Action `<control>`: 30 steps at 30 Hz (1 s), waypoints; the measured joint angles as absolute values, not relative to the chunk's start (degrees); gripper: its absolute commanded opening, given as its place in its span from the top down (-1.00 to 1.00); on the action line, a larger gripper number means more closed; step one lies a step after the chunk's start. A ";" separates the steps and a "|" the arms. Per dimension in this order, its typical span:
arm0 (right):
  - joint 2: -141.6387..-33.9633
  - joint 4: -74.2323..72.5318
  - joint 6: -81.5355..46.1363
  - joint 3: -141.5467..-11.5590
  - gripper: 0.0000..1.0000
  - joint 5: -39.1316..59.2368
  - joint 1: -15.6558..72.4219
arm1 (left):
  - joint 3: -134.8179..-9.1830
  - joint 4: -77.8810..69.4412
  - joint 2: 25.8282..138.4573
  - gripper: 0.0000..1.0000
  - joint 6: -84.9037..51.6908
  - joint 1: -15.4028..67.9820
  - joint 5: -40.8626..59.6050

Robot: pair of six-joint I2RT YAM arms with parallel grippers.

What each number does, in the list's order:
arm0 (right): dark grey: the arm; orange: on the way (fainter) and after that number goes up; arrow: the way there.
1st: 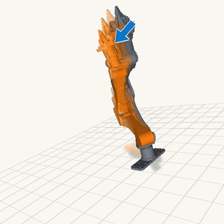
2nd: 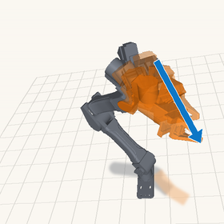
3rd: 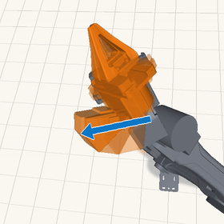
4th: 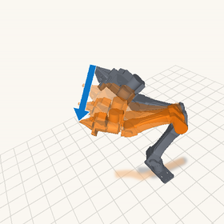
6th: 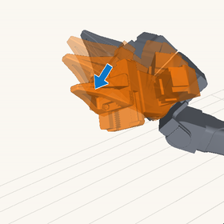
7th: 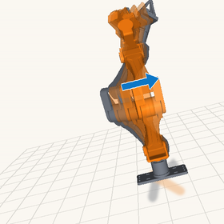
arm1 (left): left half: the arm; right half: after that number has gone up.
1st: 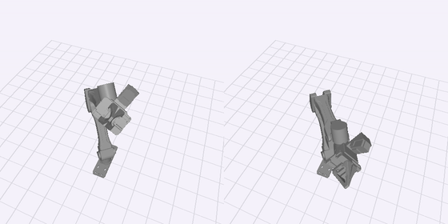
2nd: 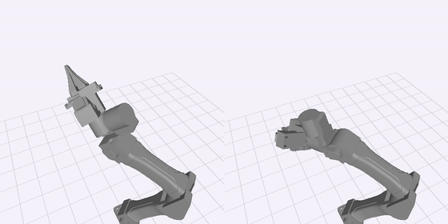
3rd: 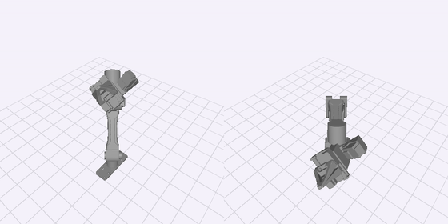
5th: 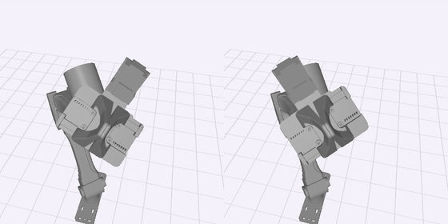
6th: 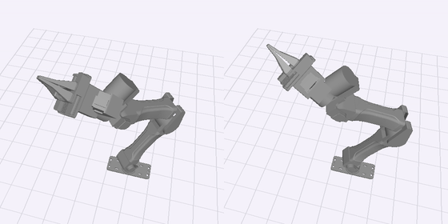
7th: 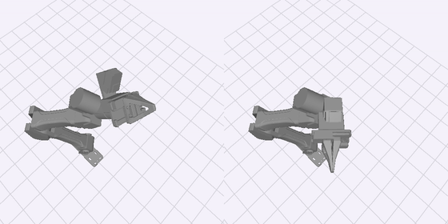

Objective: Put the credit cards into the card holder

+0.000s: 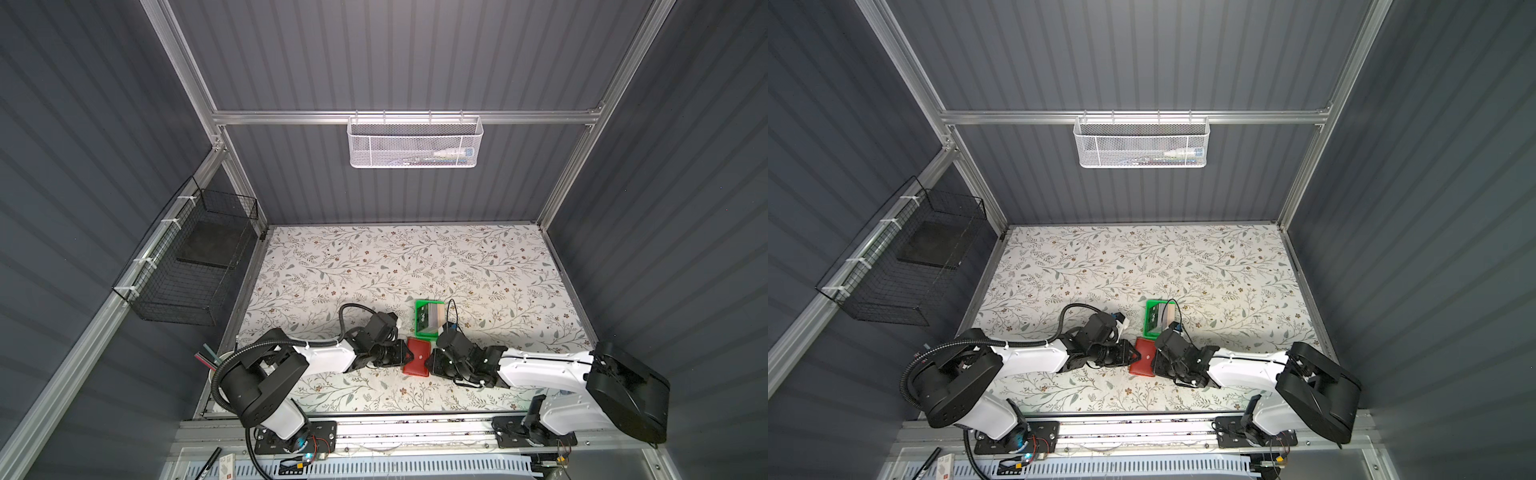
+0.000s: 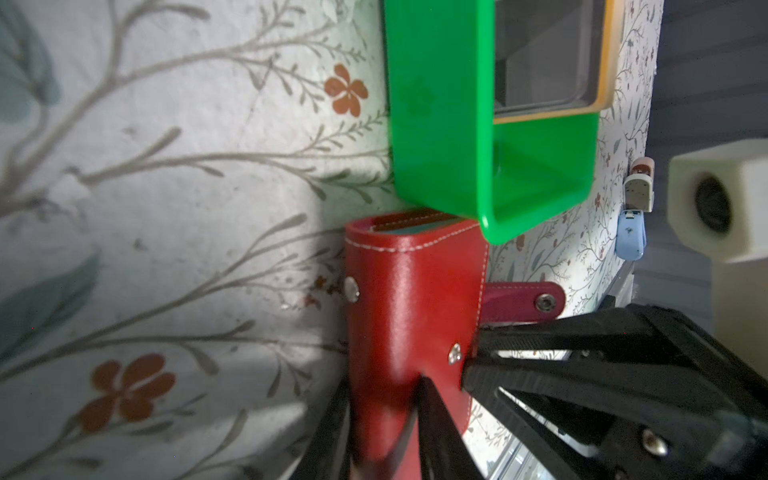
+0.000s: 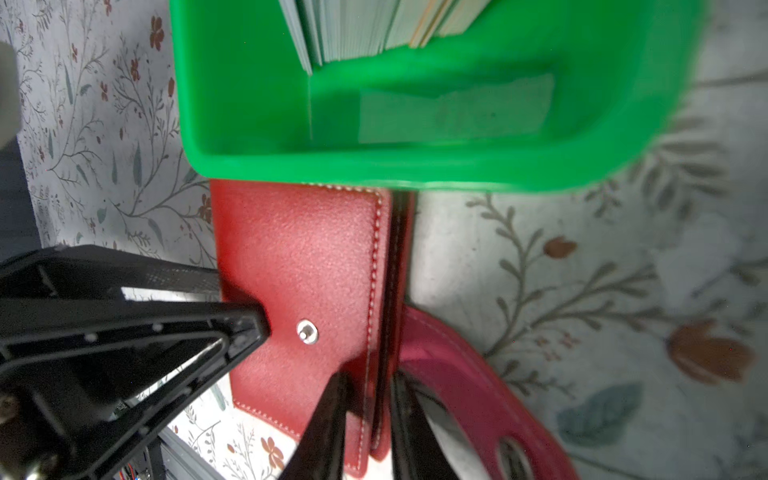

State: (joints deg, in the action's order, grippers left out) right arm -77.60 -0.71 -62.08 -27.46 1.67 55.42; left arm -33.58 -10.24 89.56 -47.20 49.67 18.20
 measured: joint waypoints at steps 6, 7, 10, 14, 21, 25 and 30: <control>-74.72 4.69 -61.17 -27.81 0.47 1.54 54.85 | -33.58 -10.20 89.54 0.48 -47.20 50.50 17.43; -73.78 5.74 -61.01 -27.81 0.46 1.52 54.59 | -33.58 -10.22 89.54 0.48 -47.20 50.59 17.30; -70.94 8.05 -60.51 -27.81 0.45 1.54 53.43 | -33.58 -10.22 89.54 0.49 -47.37 50.72 17.04; -67.13 10.74 -59.44 -27.75 0.45 1.56 51.16 | -33.58 -10.33 89.54 0.50 -47.77 51.03 16.62; -61.06 13.74 -57.34 -25.71 0.44 2.31 45.30 | -33.36 -10.98 89.54 0.50 -48.73 51.68 15.99; -60.51 13.80 -56.05 -24.56 0.46 3.79 43.16 | -33.08 -11.64 89.54 0.50 -49.19 51.86 15.84; -61.25 13.08 -54.74 -23.99 0.64 5.96 42.54 | -33.04 -11.79 89.54 0.50 -49.56 52.10 15.59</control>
